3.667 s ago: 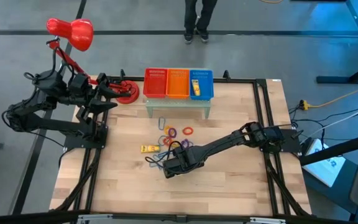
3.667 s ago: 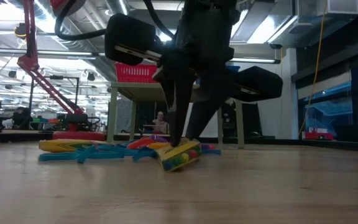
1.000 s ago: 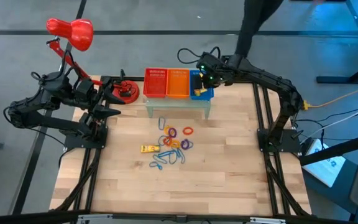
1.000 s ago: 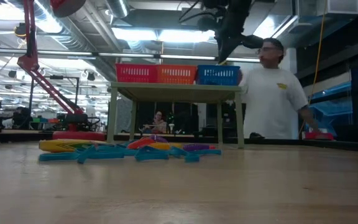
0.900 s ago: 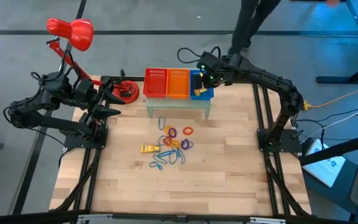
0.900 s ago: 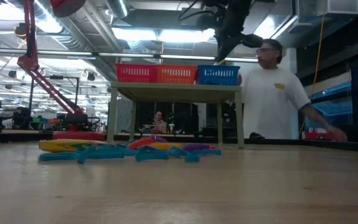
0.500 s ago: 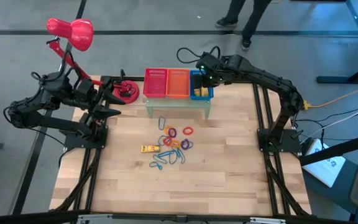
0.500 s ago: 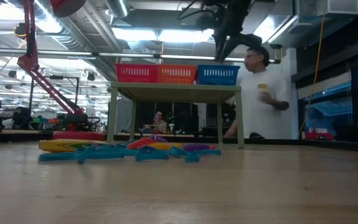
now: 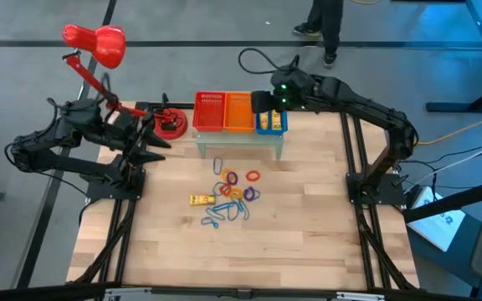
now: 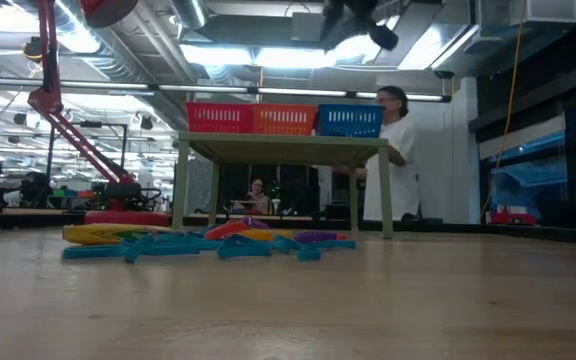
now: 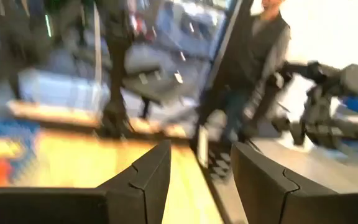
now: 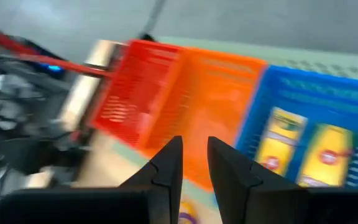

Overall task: Pick & Place Office Desk Supplies
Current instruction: Put the yellow crayon box into the blue bin on the shelf

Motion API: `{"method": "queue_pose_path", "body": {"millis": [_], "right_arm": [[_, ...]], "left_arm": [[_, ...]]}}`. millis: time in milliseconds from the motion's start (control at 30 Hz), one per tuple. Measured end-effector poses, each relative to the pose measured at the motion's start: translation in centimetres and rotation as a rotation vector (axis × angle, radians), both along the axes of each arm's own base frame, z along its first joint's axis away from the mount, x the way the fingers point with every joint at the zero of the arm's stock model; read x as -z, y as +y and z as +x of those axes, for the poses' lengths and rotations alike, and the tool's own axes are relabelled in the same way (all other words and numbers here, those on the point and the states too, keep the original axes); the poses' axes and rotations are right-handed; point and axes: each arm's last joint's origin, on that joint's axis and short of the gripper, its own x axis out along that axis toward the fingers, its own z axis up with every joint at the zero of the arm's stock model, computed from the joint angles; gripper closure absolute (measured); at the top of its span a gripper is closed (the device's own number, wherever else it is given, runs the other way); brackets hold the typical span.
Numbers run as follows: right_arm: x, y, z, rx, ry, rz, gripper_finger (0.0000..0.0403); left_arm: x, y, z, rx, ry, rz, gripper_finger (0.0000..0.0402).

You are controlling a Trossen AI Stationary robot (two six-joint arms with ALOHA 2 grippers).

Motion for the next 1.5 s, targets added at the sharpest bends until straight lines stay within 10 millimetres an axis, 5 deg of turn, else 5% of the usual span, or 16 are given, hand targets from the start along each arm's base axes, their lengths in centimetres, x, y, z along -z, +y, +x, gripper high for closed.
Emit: {"method": "queue_pose_path", "body": {"millis": [233, 467, 667, 800, 1133, 1500], "right_arm": [[-1.7, 4.9, 0.8, -0.180, -0.085, -0.101, 0.0327], [-2.0, 9.5, 1.0, -0.249, -0.106, -0.121, 0.0327], [-3.6, 12.0, -0.7, -0.242, -0.167, -0.147, 0.0297], [-4.6, 13.3, -1.9, -0.226, -0.203, -0.170, 0.0250], [-5.2, 15.0, -2.9, -0.241, -0.246, -0.158, 0.0176], [-5.4, 16.7, -3.1, -0.296, -0.280, -0.135, 0.0174]], "left_arm": [[2.6, -1.6, 1.5, 0.094, 0.283, -0.017, 0.0237], [7.7, -5.7, 2.1, 0.181, 0.812, 0.185, 0.0237], [13.1, -10.2, 3.4, 0.235, 0.932, 0.290, 0.0201], [17.0, -11.2, 4.3, 0.151, 0.950, 0.338, 0.0165], [21.3, -11.1, 9.5, 0.022, 0.871, 0.439, 0.0127], [23.6, -6.0, 12.5, 0.044, 0.999, 0.433, 0.0107]]}}
